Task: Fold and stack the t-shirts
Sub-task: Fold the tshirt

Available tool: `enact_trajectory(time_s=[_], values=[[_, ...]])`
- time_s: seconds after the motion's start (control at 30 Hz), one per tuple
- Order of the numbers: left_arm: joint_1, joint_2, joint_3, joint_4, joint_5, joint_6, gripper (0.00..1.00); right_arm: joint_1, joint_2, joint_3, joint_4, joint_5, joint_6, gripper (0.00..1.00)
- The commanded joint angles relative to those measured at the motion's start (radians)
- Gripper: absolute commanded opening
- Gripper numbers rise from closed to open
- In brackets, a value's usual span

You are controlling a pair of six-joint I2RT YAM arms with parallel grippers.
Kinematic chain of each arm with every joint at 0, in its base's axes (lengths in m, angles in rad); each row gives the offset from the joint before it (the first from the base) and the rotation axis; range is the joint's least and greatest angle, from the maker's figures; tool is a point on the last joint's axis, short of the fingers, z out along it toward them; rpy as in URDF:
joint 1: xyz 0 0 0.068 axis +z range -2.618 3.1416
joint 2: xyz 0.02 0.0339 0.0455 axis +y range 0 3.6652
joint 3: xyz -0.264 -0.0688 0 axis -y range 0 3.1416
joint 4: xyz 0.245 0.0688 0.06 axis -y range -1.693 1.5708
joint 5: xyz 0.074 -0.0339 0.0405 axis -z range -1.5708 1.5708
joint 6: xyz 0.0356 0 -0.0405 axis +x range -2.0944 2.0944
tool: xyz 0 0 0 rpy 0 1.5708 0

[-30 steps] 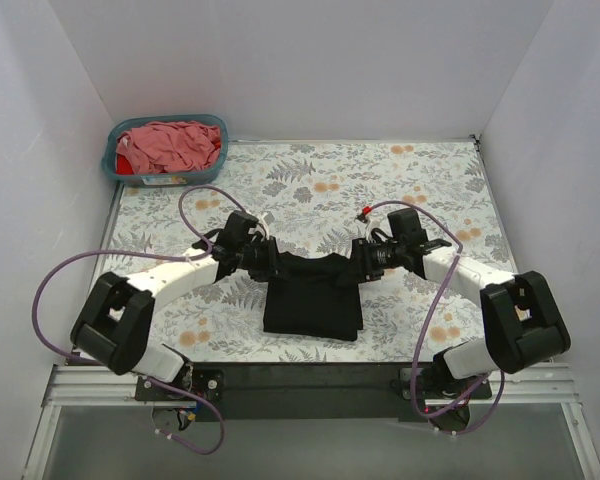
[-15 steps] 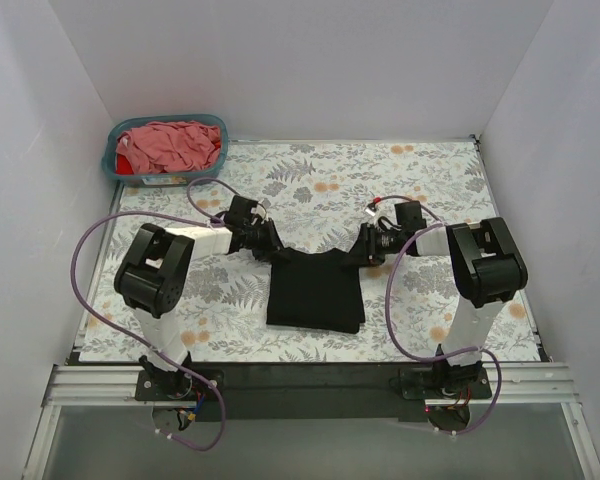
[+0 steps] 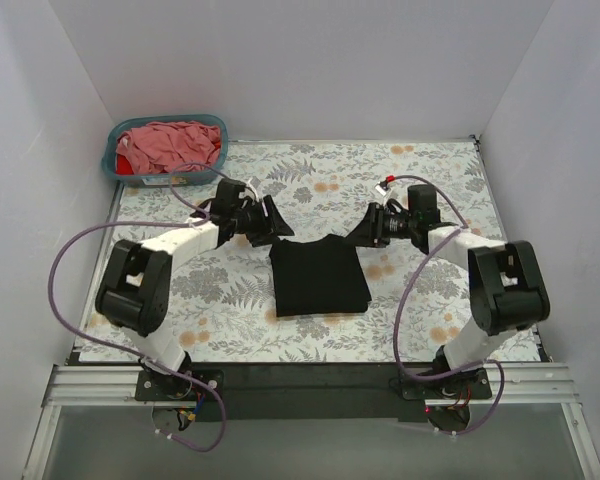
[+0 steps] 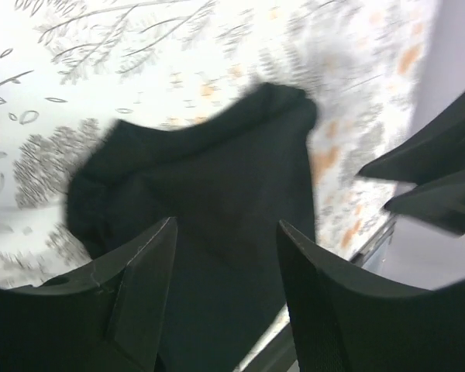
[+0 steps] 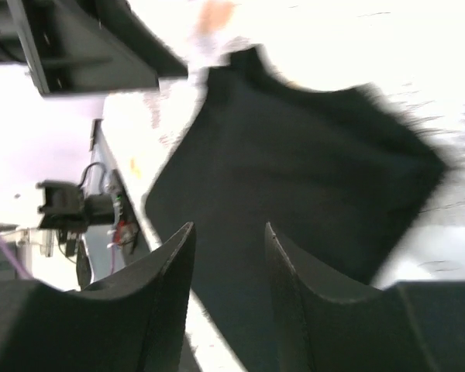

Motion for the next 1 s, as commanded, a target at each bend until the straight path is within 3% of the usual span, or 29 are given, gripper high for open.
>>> enact_trajectory(time_s=[0.0,0.17,0.2,0.23,0.33,0.5,0.7,0.9,0.97], values=[[-0.031,-0.218,-0.033,-0.03,-0.032,-0.024,0.53,0.061,-0.156,-0.1,0.031,-0.04,0.055,0.48],[-0.156,-0.382,-0.142,-0.041,-0.034,-0.099,0.47,0.168,-0.276,-0.213,0.045,-0.054,0.101,0.49],[-0.196,-0.381,-0.165,-0.029,-0.029,-0.116,0.43,0.176,-0.279,-0.245,0.065,-0.054,0.105,0.5],[-0.209,-0.377,-0.224,-0.013,-0.022,-0.144,0.32,0.18,-0.281,-0.267,0.074,-0.052,0.107,0.5],[-0.22,-0.322,-0.313,0.065,0.015,-0.197,0.17,0.174,-0.226,-0.31,0.091,-0.055,0.09,0.52],[-0.181,-0.195,-0.421,0.042,0.012,-0.242,0.0,0.137,-0.035,-0.364,0.1,-0.014,0.064,0.5],[-0.068,-0.258,-0.539,0.016,0.043,-0.268,0.02,0.068,-0.034,-0.393,0.096,-0.013,0.059,0.5],[-0.069,-0.48,-0.519,-0.053,0.024,-0.248,0.27,0.126,-0.231,-0.352,0.097,-0.04,0.156,0.5],[-0.072,-0.546,-0.51,-0.065,0.023,-0.248,0.3,0.191,-0.294,-0.321,0.1,-0.011,0.205,0.51]])
